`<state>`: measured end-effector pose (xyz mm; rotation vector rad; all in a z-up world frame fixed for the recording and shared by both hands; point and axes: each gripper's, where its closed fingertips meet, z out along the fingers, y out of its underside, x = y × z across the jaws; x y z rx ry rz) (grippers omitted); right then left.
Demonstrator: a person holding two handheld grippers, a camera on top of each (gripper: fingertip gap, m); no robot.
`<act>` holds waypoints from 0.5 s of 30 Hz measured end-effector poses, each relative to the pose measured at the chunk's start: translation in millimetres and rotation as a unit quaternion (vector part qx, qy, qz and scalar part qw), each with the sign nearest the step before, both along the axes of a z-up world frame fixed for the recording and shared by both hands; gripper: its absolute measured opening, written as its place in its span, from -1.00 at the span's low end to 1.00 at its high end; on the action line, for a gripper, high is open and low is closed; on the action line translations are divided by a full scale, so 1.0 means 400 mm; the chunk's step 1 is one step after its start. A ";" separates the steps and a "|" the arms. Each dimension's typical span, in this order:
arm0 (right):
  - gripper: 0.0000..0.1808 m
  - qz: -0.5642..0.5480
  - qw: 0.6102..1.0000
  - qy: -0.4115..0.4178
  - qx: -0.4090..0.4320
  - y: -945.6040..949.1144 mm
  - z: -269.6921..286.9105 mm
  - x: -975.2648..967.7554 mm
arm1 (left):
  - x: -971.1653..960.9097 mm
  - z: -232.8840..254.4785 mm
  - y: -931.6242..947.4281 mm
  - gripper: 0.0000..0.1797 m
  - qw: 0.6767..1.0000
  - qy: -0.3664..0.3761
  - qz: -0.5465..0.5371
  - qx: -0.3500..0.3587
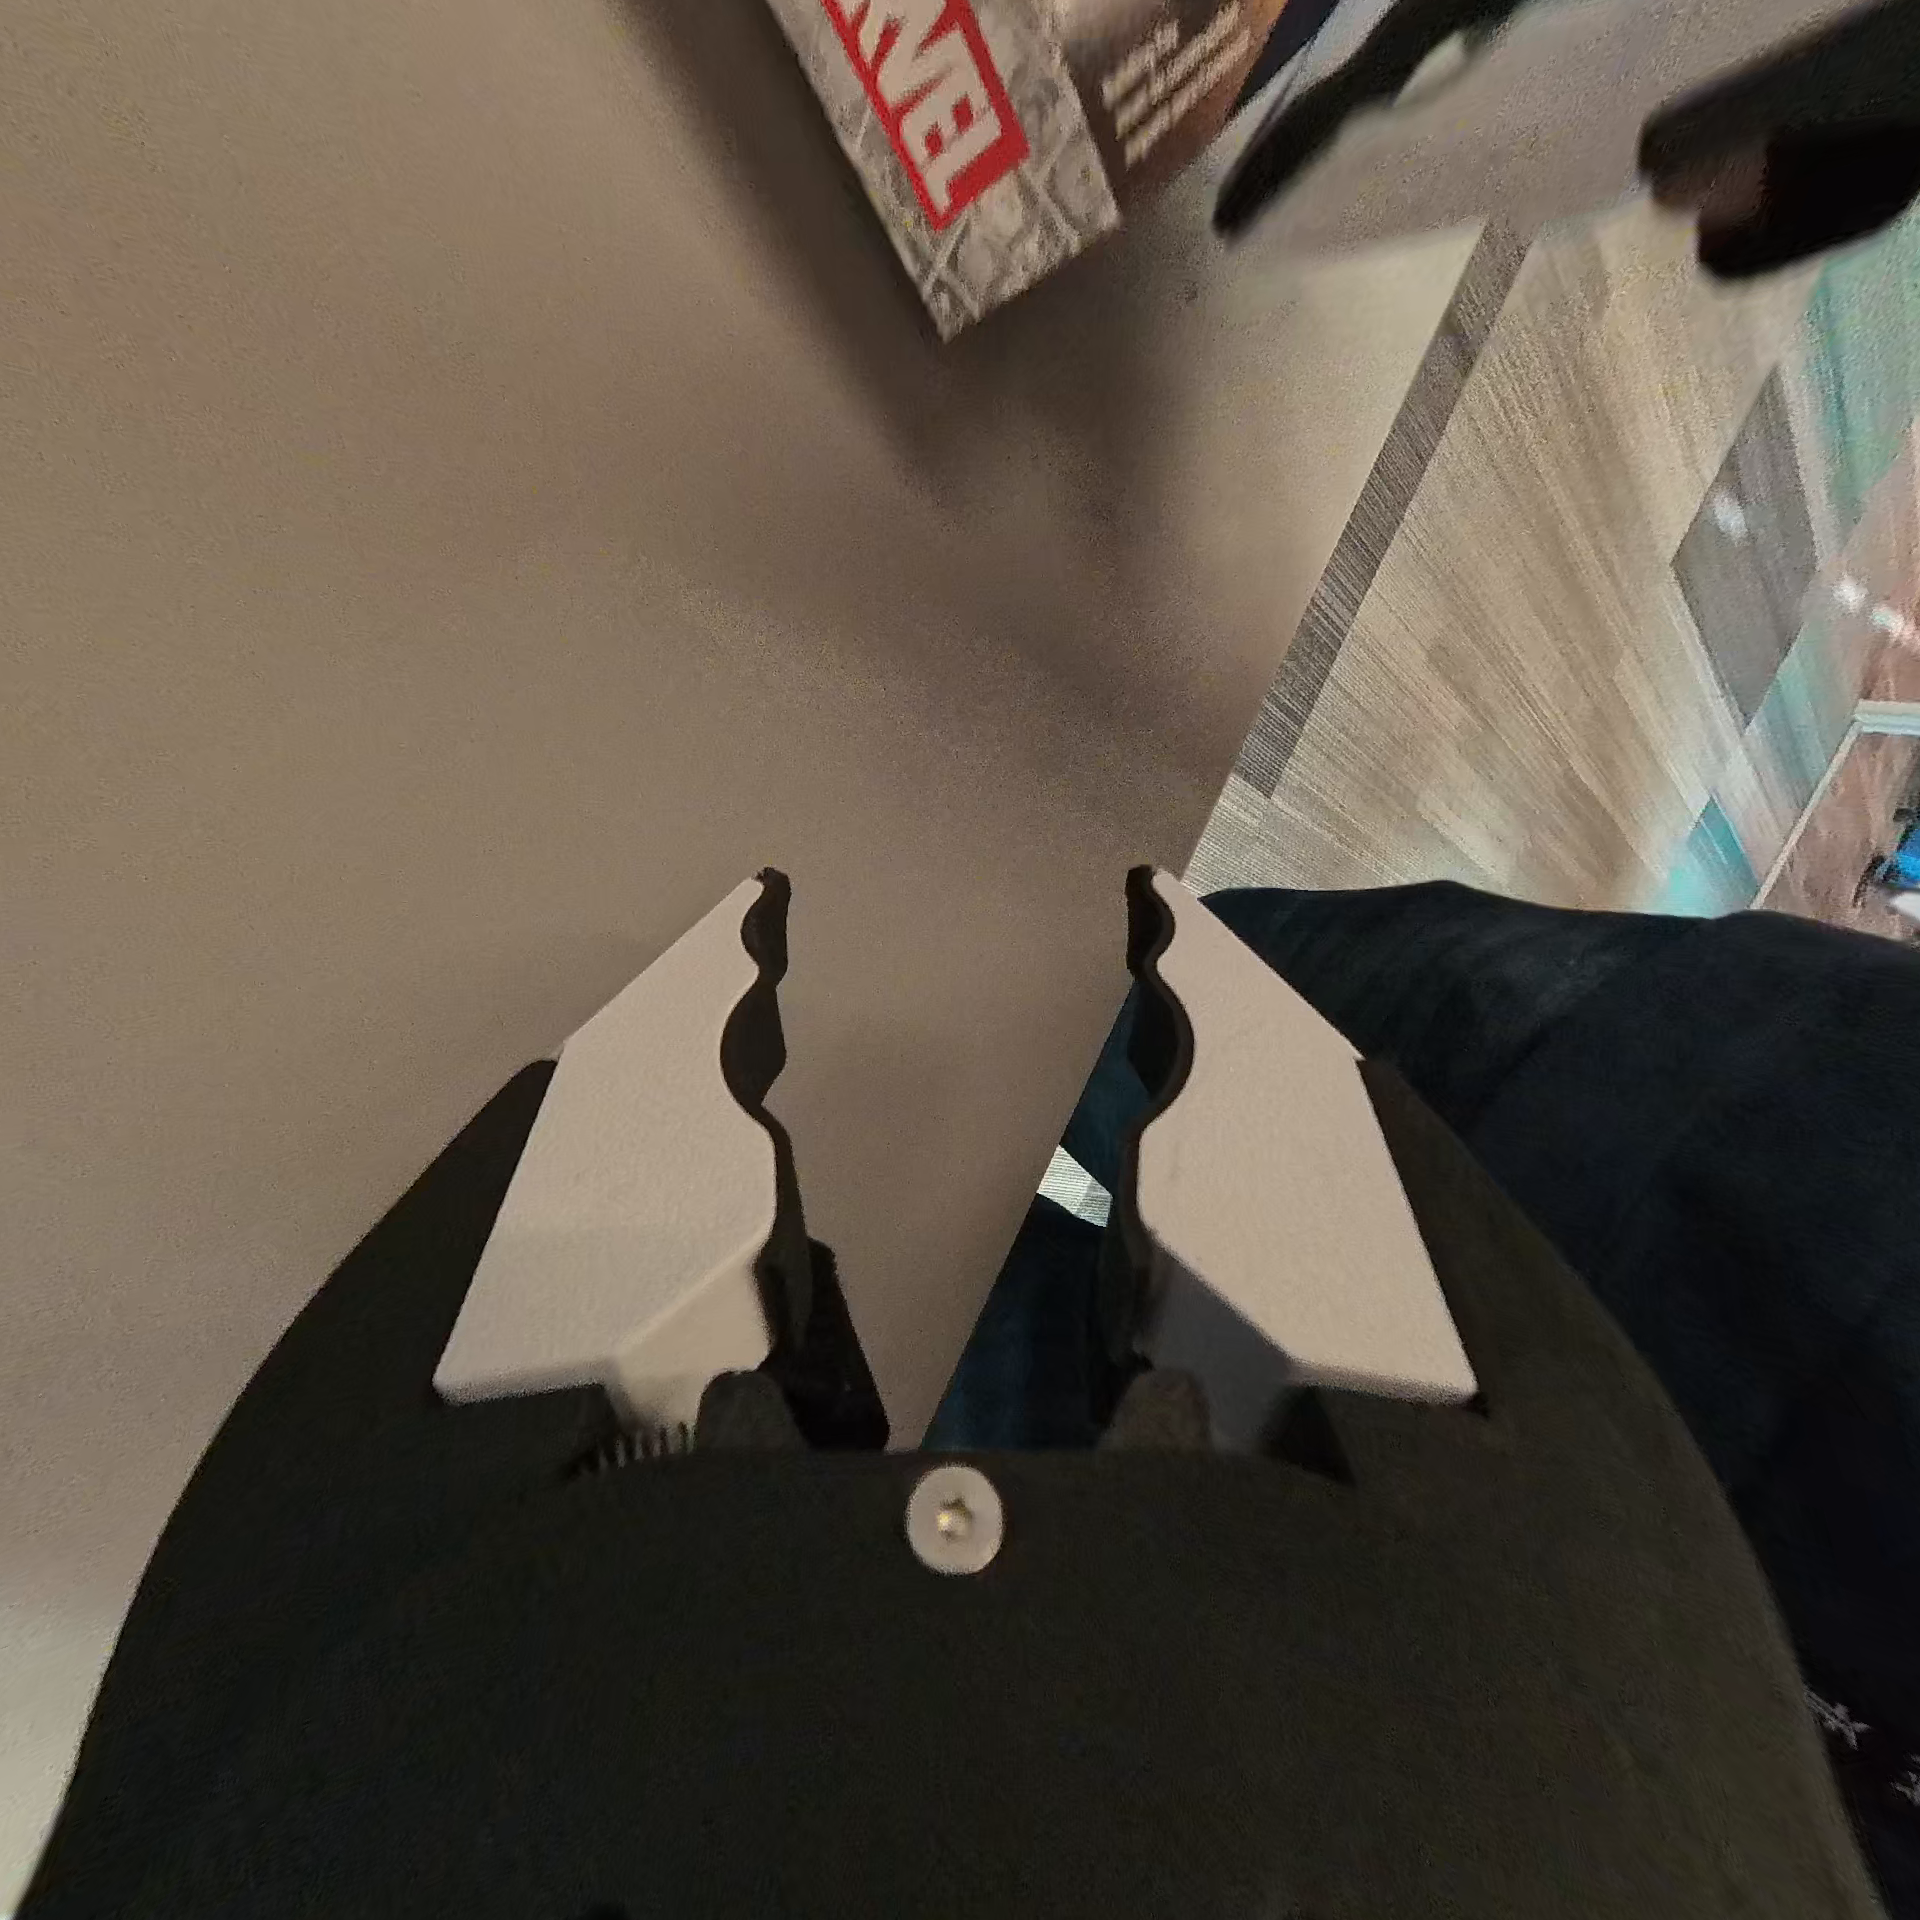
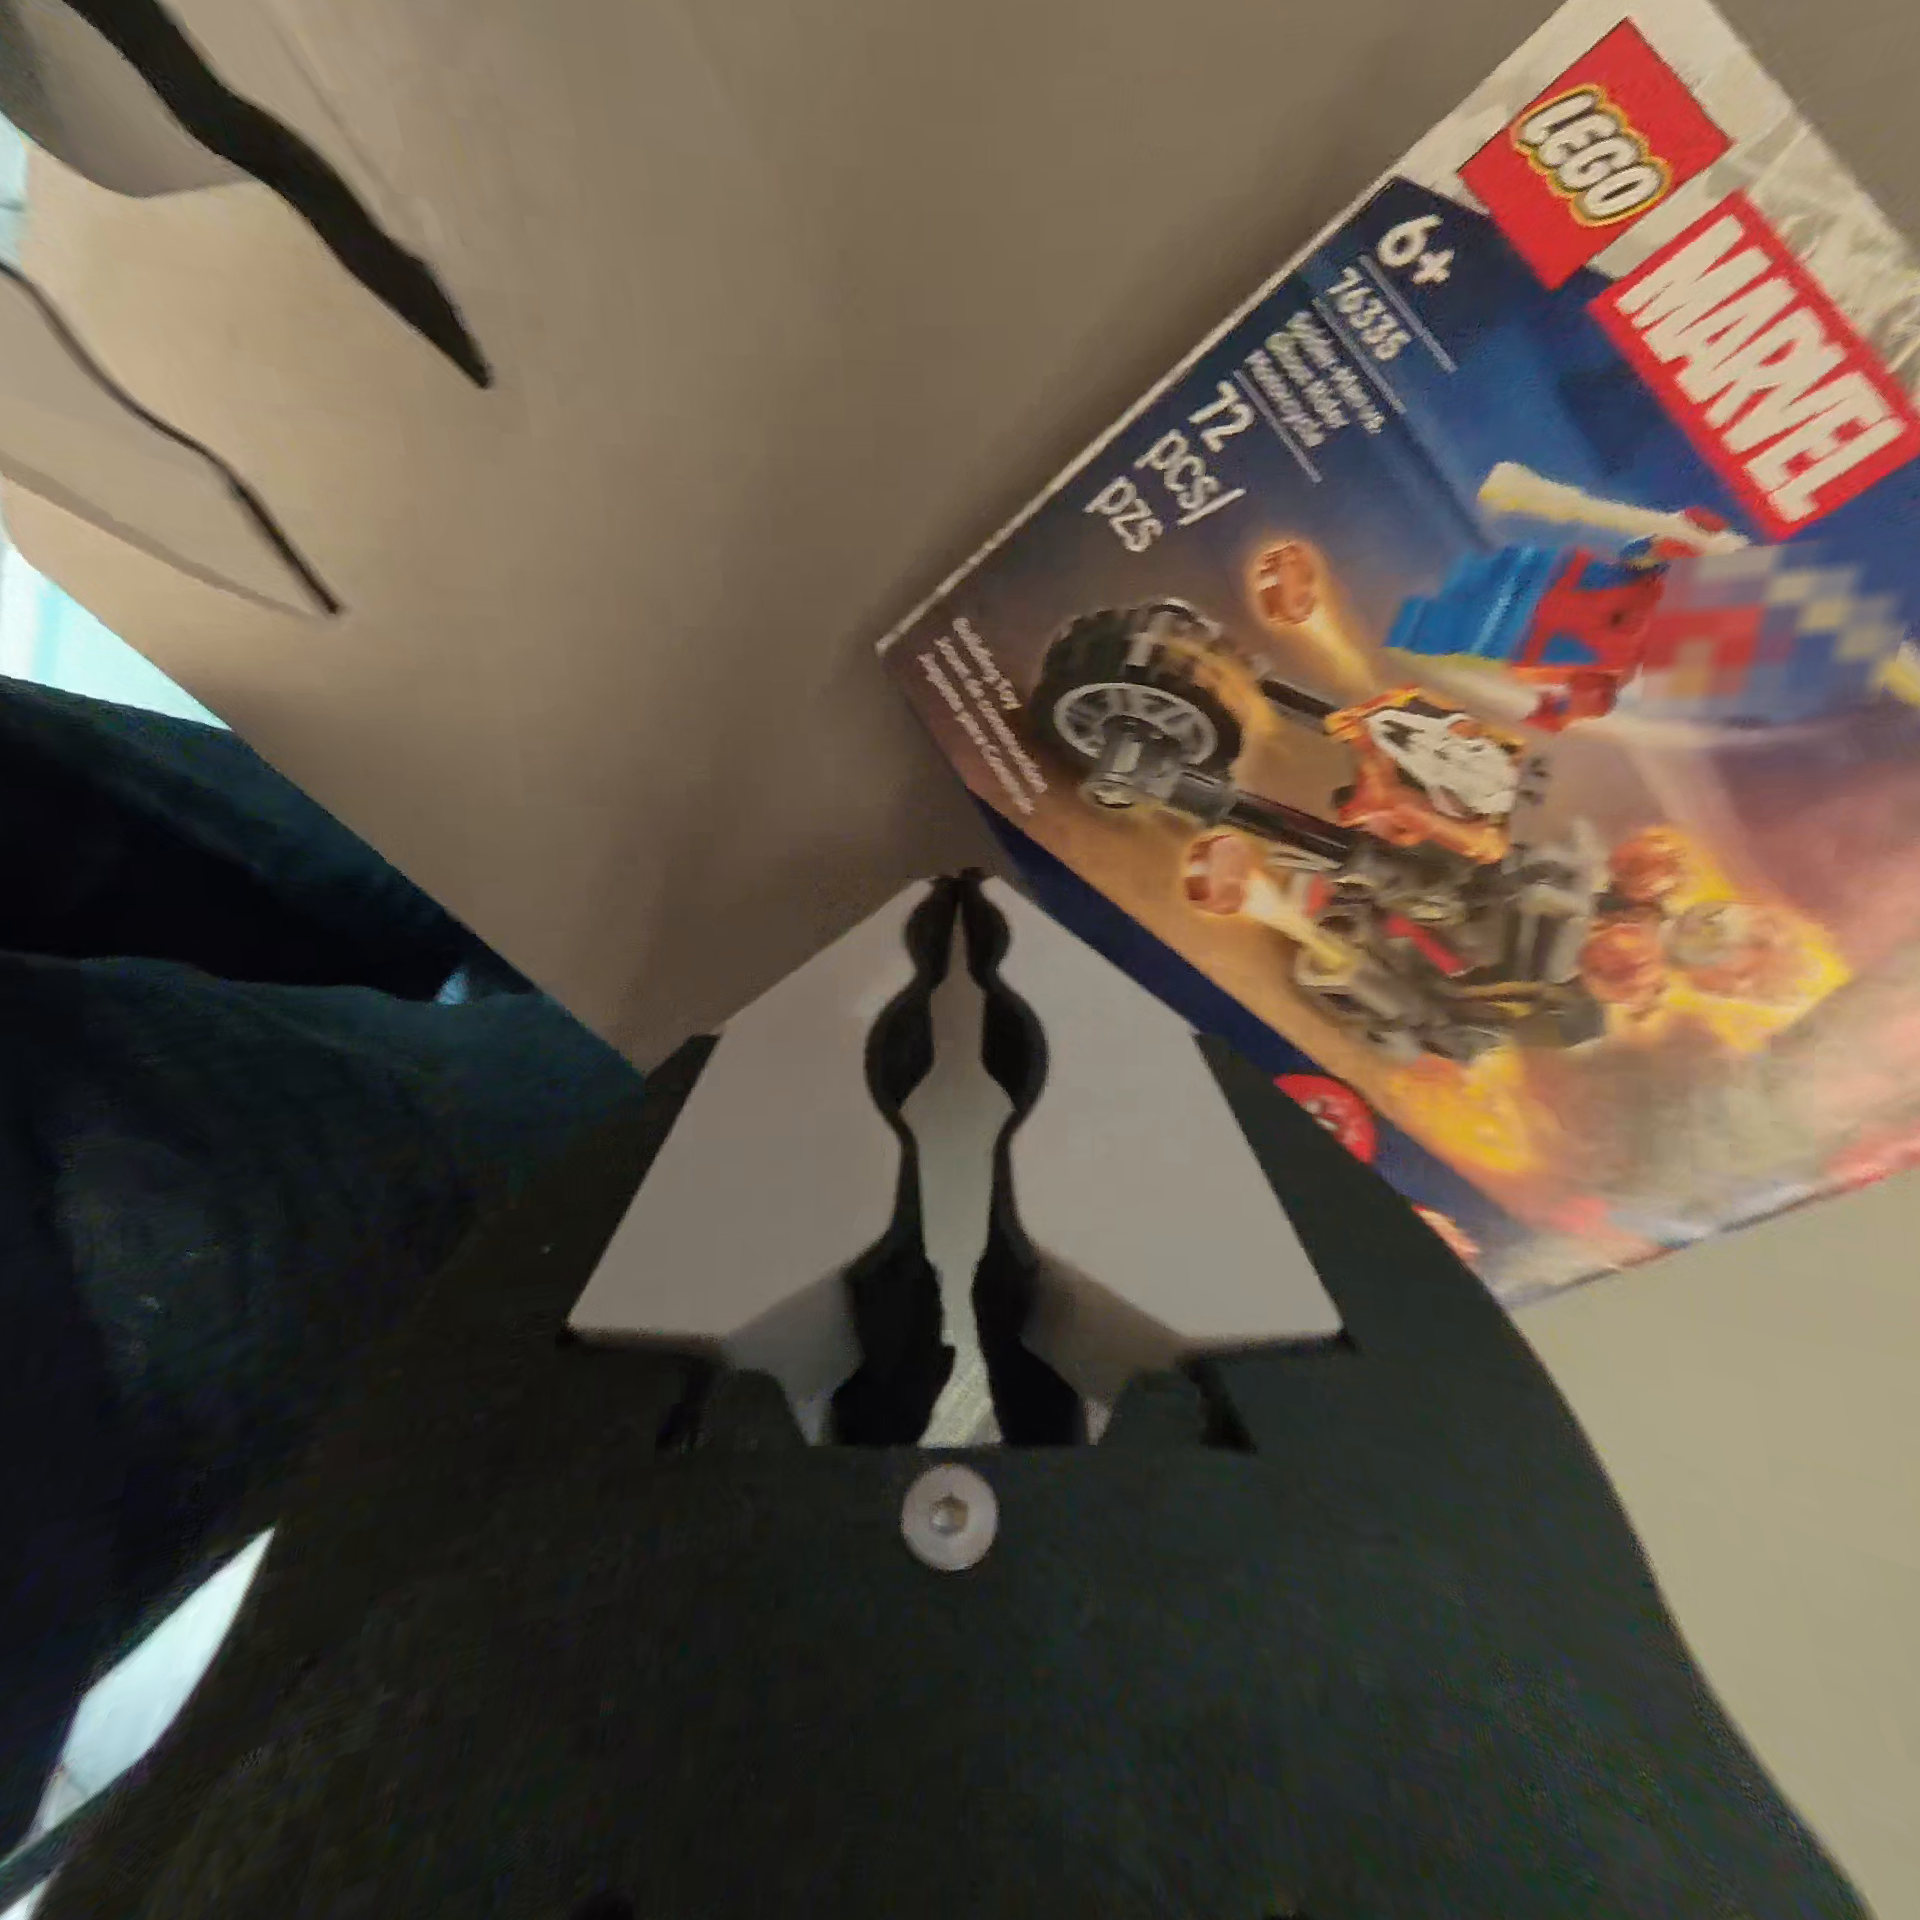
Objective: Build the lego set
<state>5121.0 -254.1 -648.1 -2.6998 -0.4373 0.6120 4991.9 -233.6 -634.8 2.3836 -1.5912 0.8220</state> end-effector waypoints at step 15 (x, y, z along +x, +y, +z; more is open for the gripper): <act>-0.72 -0.050 0.998 0.011 -0.039 0.173 0.062 0.279 | -0.084 0.028 0.018 -0.29 0.999 0.003 0.040 0.009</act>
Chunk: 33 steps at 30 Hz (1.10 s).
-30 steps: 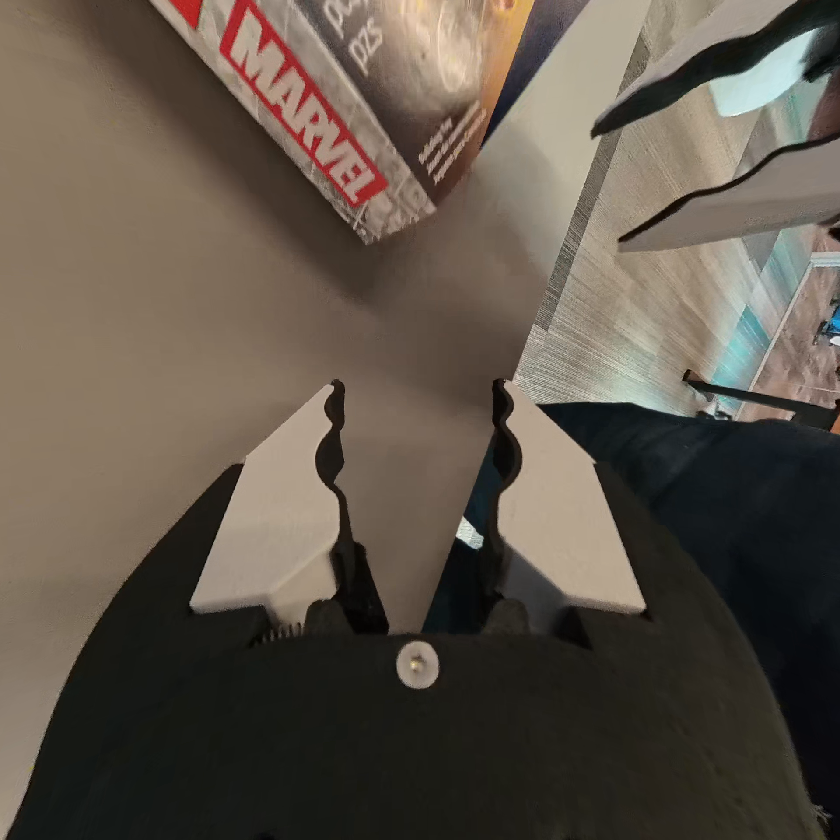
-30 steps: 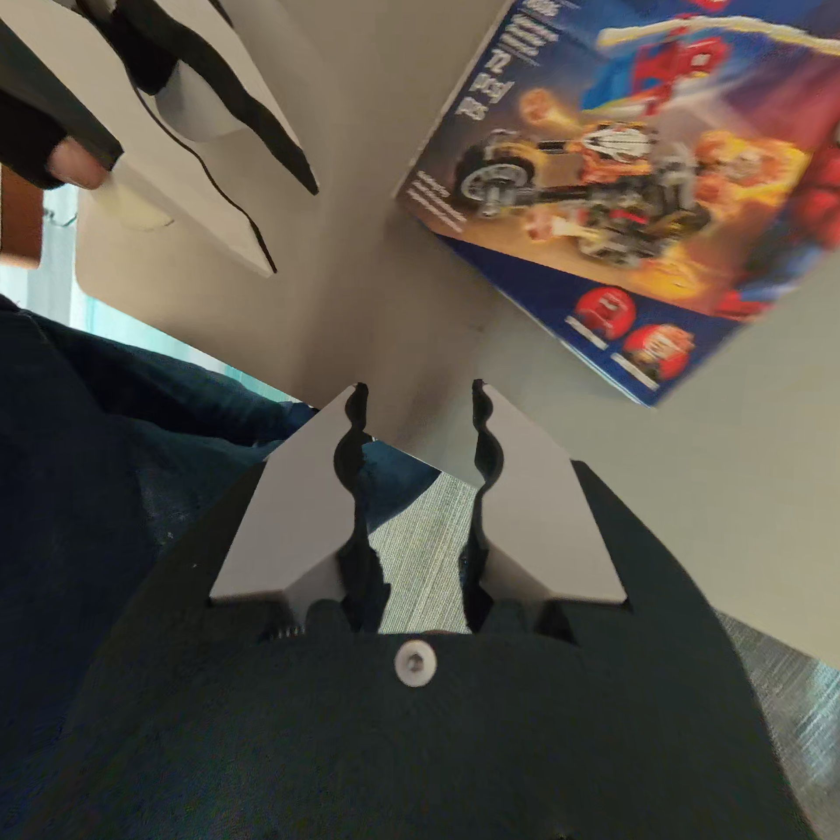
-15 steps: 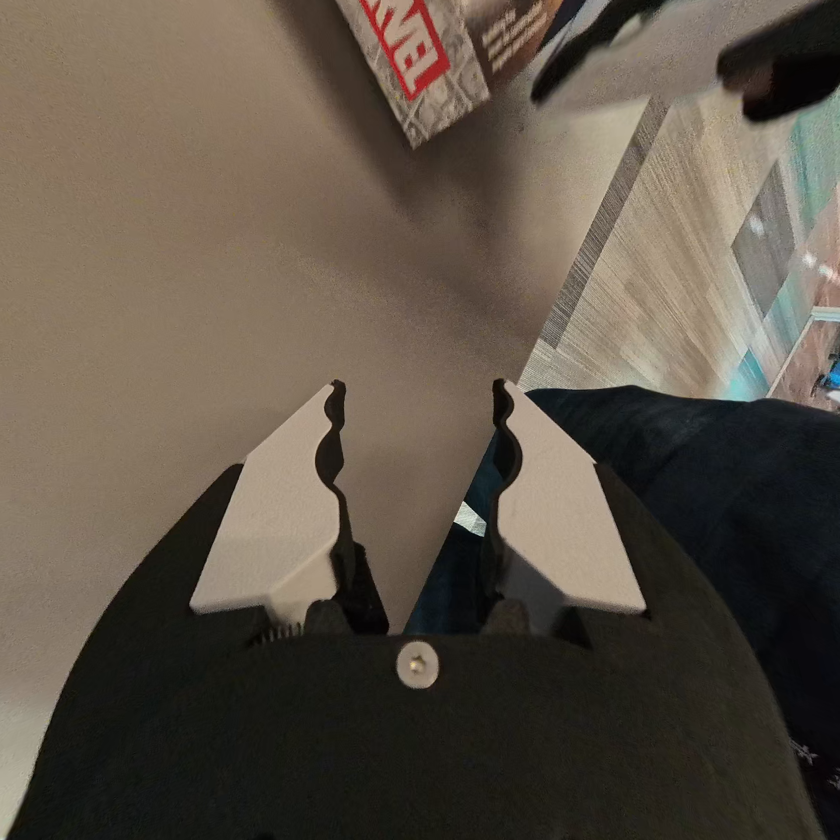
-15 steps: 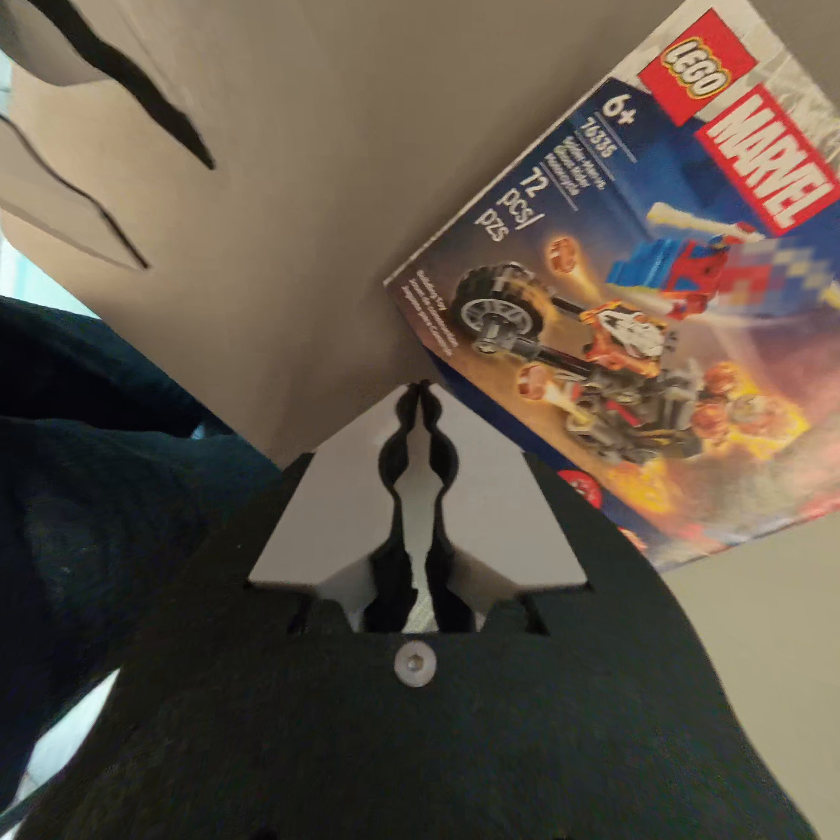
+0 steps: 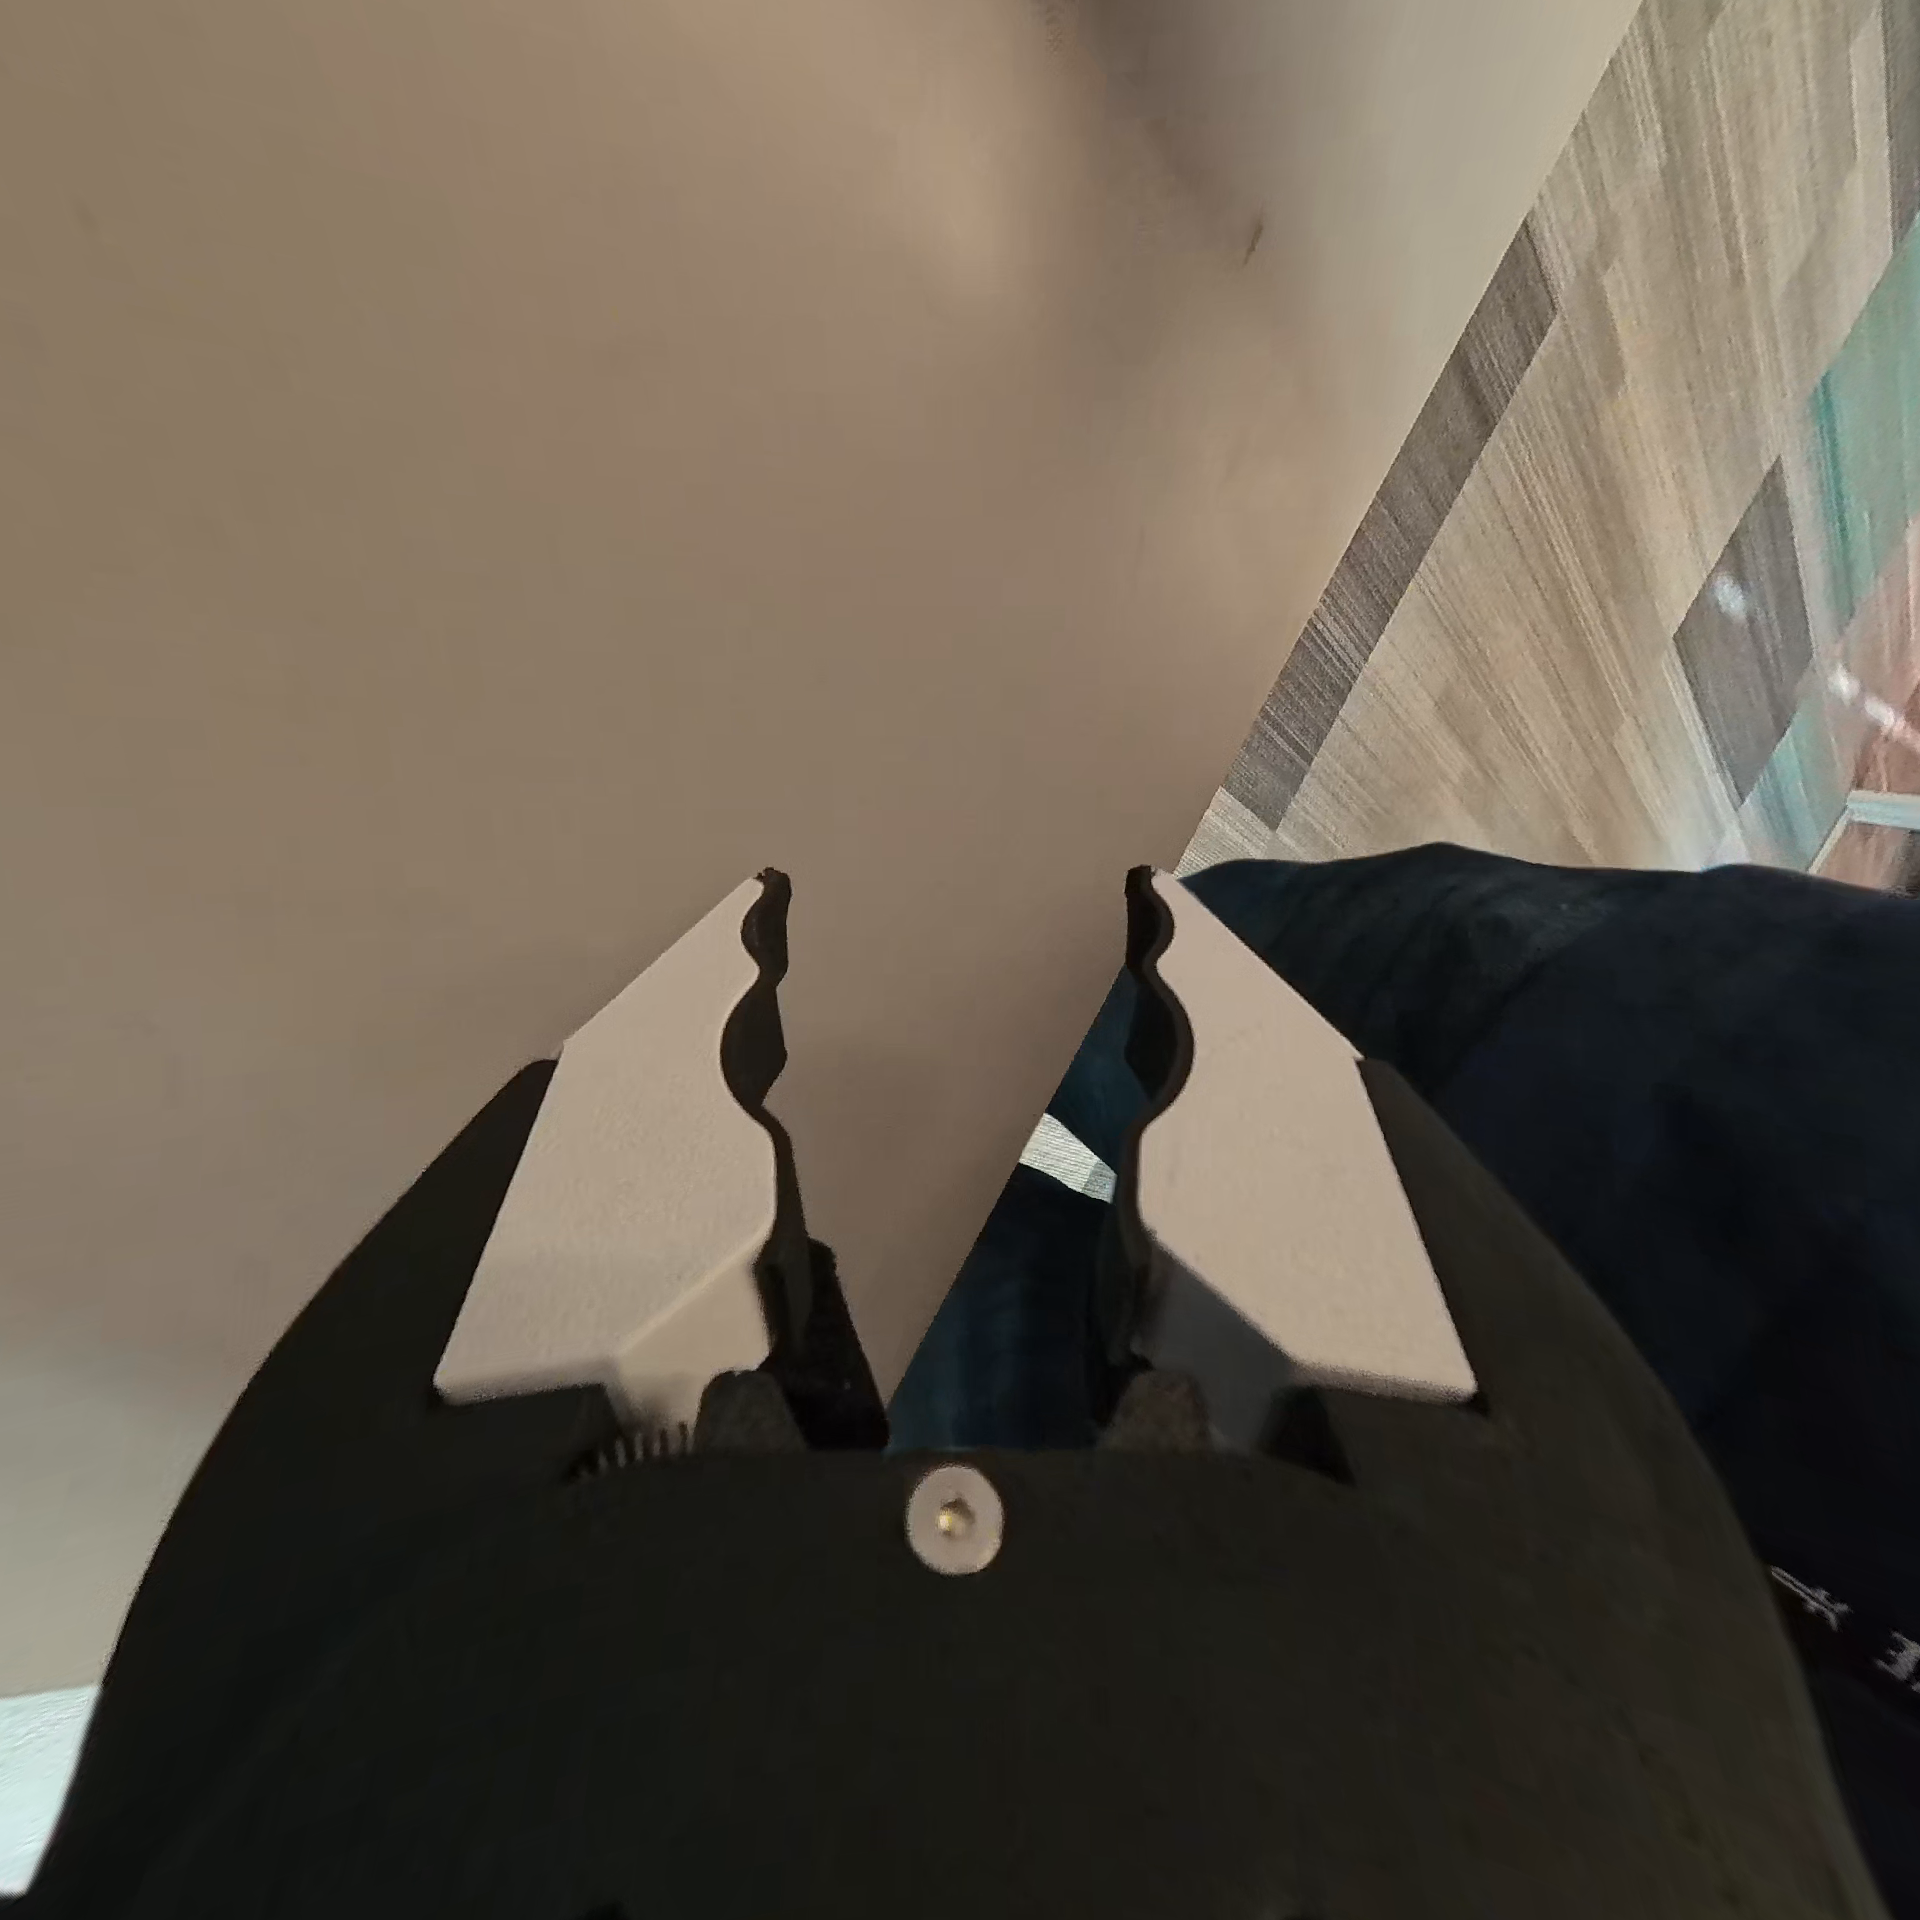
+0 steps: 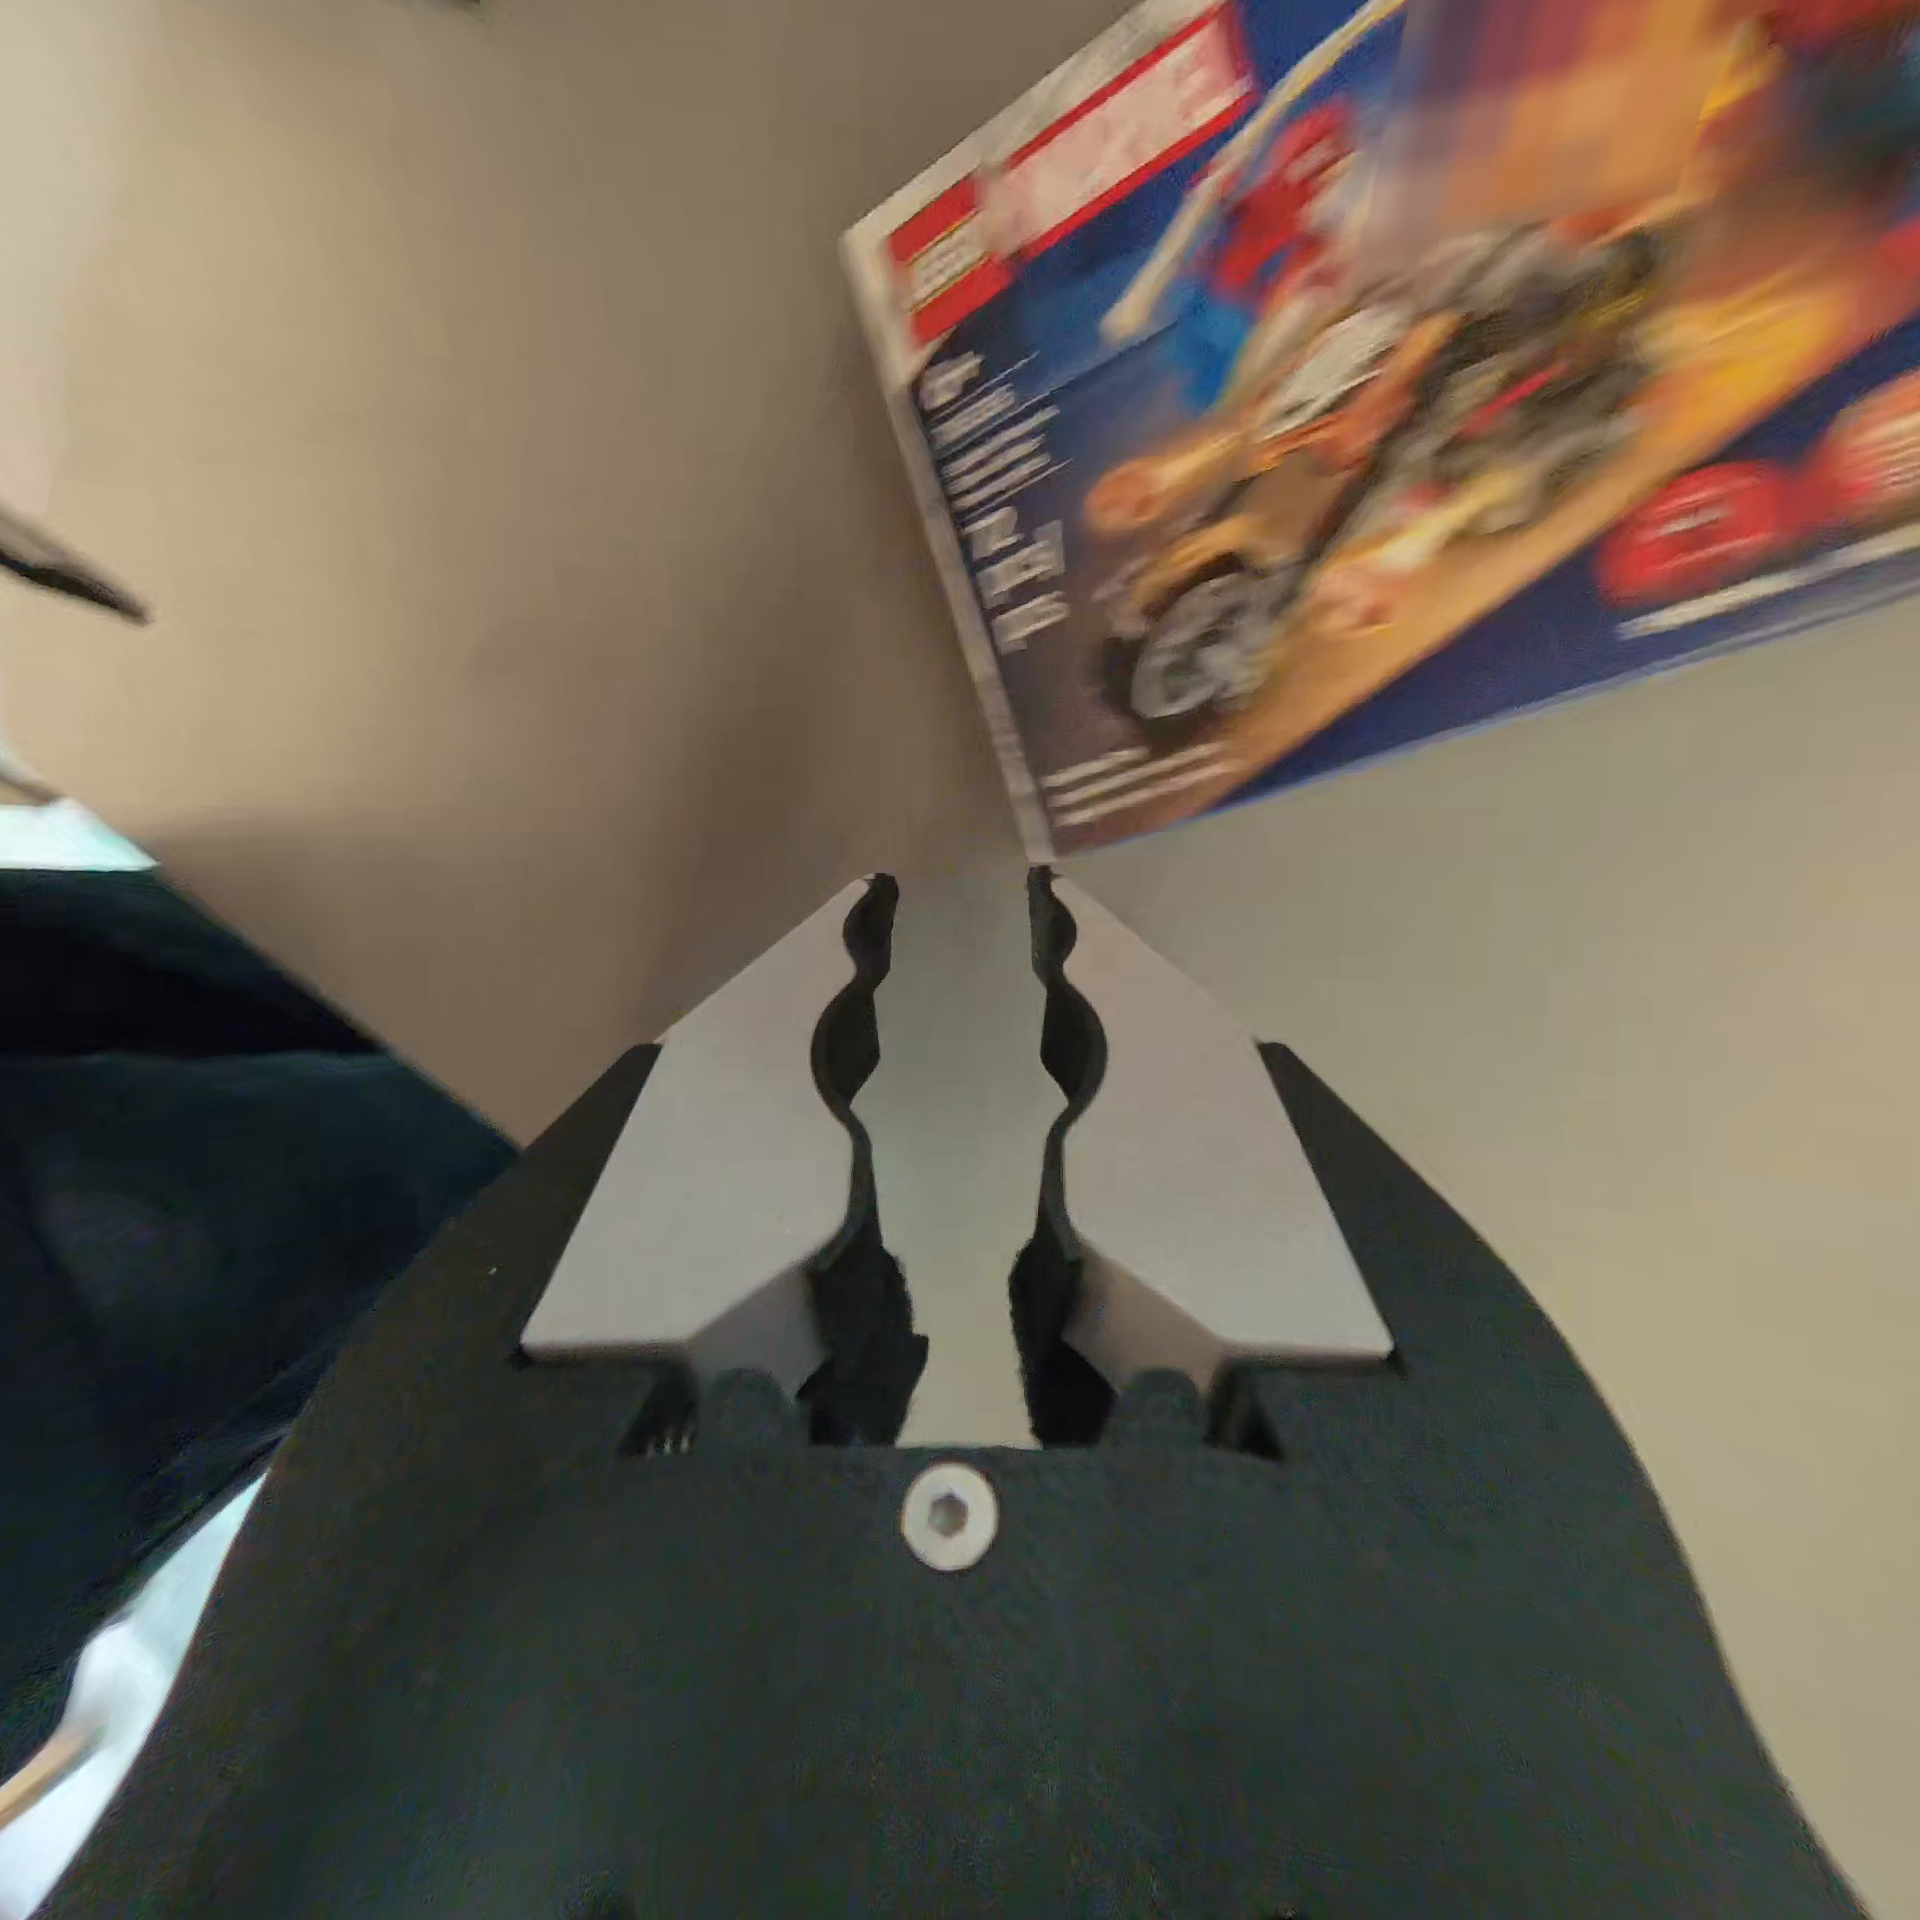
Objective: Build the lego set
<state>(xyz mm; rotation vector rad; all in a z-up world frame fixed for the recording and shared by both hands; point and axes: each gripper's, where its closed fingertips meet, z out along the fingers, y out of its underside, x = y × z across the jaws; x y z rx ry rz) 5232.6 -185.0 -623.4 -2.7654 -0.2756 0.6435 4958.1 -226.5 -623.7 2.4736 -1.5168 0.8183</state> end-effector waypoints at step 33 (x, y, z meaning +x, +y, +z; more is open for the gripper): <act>-0.56 -0.042 0.922 0.184 0.337 0.189 0.527 -0.330 | -0.293 0.321 0.233 -0.24 0.954 -0.072 0.246 0.156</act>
